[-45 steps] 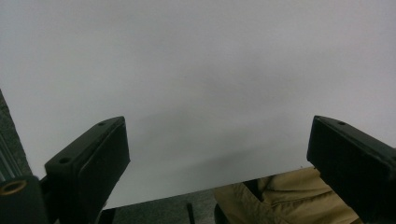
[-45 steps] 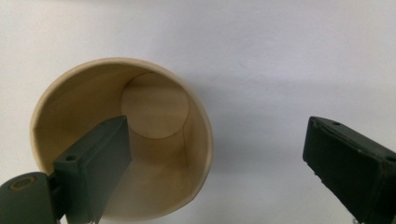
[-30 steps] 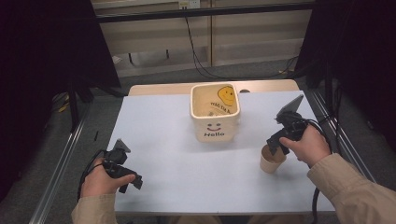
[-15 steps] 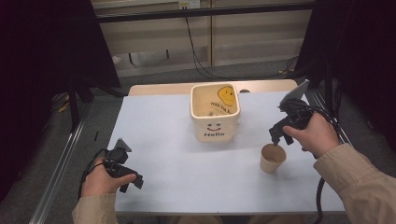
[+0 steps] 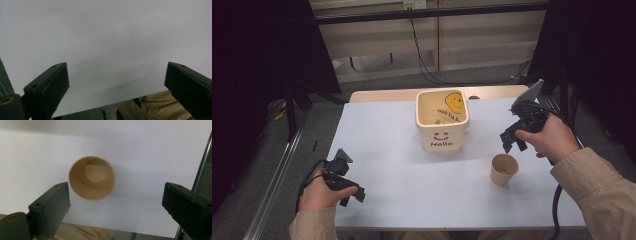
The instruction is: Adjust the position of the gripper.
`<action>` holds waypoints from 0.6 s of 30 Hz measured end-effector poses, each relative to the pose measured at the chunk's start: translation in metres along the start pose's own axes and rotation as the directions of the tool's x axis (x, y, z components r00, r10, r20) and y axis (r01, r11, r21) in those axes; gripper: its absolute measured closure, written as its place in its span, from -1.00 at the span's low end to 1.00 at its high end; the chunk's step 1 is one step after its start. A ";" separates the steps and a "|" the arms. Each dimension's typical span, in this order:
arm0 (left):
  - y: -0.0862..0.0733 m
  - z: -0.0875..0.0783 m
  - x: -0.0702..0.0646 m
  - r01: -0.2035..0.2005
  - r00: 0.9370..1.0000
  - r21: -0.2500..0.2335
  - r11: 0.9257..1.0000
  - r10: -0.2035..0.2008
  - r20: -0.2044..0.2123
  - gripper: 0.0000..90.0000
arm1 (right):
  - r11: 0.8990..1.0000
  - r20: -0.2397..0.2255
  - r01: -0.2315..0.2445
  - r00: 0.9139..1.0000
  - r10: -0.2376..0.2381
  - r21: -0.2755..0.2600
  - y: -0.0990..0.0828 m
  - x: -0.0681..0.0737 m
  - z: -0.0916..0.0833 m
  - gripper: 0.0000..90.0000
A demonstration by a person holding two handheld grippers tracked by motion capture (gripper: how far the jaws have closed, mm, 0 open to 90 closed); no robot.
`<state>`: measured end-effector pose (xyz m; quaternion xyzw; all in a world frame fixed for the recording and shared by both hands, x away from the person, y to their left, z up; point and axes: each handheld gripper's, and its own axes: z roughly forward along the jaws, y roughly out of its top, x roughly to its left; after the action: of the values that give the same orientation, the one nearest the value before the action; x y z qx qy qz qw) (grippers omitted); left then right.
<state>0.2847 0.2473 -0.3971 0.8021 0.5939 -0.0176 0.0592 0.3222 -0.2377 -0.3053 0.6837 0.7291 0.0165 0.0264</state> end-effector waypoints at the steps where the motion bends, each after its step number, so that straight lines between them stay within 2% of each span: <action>1: 0.000 0.000 -0.001 0.008 1.000 0.001 1.000 -0.008 0.006 -0.88 | 1.000 -0.001 -0.001 1.000 0.001 0.005 0.000 0.001 -0.002 -0.83; 2: 0.000 0.000 -0.001 0.006 1.000 0.000 1.000 -0.006 0.005 -0.88 | 1.000 0.004 0.009 1.000 -0.009 0.001 0.001 0.001 -0.004 -0.83; 3: 0.000 0.000 -0.001 0.003 1.000 0.002 1.000 -0.003 0.013 -0.88 | 1.000 -0.011 0.003 1.000 -0.003 -0.003 0.001 0.002 -0.007 -0.83; 5: 0.000 0.000 -0.001 0.001 1.000 0.003 1.000 -0.001 0.008 -0.88 | 1.000 0.004 0.008 1.000 -0.008 0.003 0.002 0.003 -0.010 -0.83; 6: 0.000 0.001 -0.001 0.009 1.000 -0.003 1.000 -0.009 0.011 -0.88 | 1.000 -0.001 0.004 1.000 -0.004 0.002 0.003 0.004 -0.011 -0.83; 11: -0.001 -0.001 -0.002 -0.002 1.000 0.001 1.000 0.002 0.011 -0.88 | 1.000 0.001 0.017 1.000 -0.017 0.006 0.005 0.009 -0.014 -0.83; 13: -0.001 -0.001 -0.001 -0.004 1.000 0.007 1.000 0.004 0.012 -0.88 | 0.999 0.011 0.037 0.999 -0.037 0.013 0.007 0.015 -0.015 -0.83; 18: 0.000 0.000 -0.001 -0.008 1.000 -0.001 1.000 0.008 0.009 -0.88 | 0.998 -0.004 0.057 0.998 -0.057 0.009 0.010 0.026 -0.018 -0.83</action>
<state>0.2841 0.2460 -0.3971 0.8043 0.5906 -0.0206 0.0622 0.3292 -0.2104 -0.2874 0.6629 0.7483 0.0139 0.0224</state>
